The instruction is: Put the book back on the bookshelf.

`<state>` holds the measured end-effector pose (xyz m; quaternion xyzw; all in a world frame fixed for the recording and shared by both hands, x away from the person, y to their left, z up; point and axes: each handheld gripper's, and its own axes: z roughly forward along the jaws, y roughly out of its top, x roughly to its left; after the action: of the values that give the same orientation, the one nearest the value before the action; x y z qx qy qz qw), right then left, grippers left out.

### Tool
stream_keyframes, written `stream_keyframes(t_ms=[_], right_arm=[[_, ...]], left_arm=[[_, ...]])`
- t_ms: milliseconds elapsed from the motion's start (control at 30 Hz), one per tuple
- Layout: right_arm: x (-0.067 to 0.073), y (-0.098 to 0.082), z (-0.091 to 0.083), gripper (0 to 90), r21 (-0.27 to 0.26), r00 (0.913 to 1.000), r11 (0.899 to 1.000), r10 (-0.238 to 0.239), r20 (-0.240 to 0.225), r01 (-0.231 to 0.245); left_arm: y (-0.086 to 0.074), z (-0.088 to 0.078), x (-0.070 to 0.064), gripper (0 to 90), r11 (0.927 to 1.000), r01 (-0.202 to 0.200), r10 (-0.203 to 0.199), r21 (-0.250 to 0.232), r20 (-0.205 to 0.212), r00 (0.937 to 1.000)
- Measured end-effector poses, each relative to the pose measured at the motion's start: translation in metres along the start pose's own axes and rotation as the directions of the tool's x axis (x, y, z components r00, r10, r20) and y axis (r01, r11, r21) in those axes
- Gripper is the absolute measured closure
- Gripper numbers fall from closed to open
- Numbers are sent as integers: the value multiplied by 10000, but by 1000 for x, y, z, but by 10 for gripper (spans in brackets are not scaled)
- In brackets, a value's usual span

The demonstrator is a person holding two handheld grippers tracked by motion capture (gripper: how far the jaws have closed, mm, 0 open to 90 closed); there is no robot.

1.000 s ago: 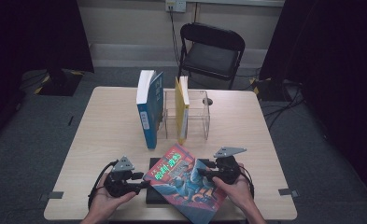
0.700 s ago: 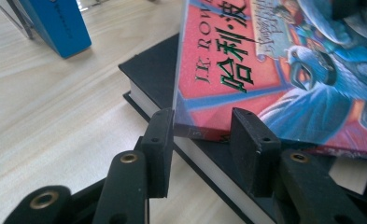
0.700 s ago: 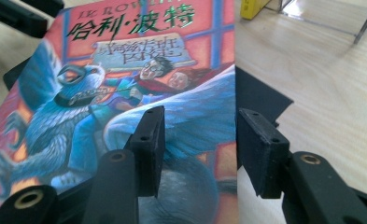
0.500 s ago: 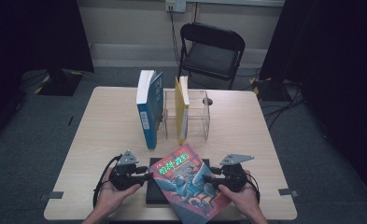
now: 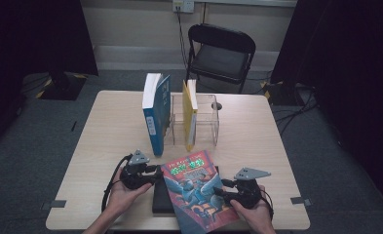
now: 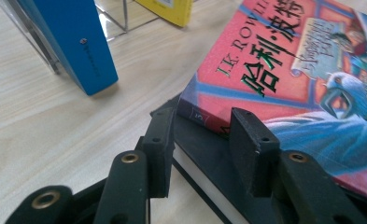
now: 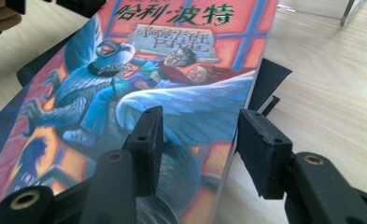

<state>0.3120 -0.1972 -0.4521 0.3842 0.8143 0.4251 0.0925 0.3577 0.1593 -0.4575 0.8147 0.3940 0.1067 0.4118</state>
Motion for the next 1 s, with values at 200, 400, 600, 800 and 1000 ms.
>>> stream_keyframes(t_ms=[200,400,600,800,1000], right_arm=[[5,-4,-4,513,91,10000,10000,20,-63,-19],[8,-6,-7,505,128,9999,9999,-90,-147,92],[7,-6,-6,507,82,9996,9999,-76,-263,78],[7,-7,-6,508,29,9998,10000,-21,-197,22],[13,-7,-6,507,8,10000,10000,-10,-45,10]], left_arm=[[11,9,2,607,9994,290,-287,167,-184,9994],[13,15,6,608,9973,737,-736,5,-131,9972],[11,-1,-11,541,9988,482,-486,66,649,9967],[5,-7,-25,506,9977,646,-610,-187,1519,9865],[3,6,-35,401,9992,396,-396,28,1099,9932]])
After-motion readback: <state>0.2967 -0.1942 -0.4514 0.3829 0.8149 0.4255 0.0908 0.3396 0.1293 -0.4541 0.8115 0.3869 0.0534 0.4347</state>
